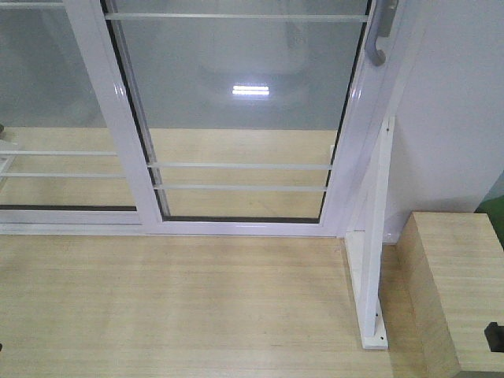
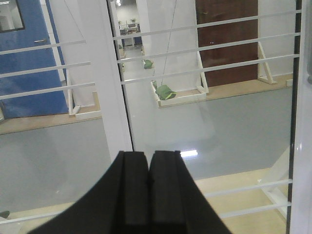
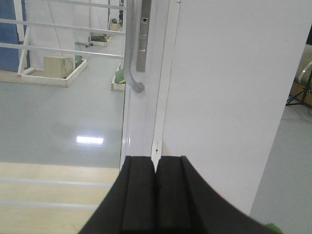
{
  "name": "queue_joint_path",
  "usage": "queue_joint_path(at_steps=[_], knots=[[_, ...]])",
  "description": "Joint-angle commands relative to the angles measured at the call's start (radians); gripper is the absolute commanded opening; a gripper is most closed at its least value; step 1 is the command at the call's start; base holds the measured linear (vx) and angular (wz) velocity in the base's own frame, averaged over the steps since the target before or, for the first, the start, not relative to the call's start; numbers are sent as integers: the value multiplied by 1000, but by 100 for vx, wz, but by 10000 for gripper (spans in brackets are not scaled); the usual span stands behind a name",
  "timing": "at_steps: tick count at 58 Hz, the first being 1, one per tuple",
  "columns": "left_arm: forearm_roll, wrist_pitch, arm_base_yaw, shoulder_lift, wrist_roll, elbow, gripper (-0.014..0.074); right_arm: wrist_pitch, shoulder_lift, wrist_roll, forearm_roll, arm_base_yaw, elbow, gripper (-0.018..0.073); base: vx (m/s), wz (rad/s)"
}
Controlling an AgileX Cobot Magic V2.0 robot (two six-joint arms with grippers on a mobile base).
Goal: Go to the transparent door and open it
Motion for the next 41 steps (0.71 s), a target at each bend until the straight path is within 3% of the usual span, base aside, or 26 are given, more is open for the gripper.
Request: queue_joint_path(at_steps=[1,41], knots=[[-10,-77,0,-13,-6,30,-6,-82,-15,-2,-1,-4,14,-8,29,-2],[-10,-77,0,-13,-6,30,-6,-82,-15,-2,-1,-4,14,-8,18,-2]])
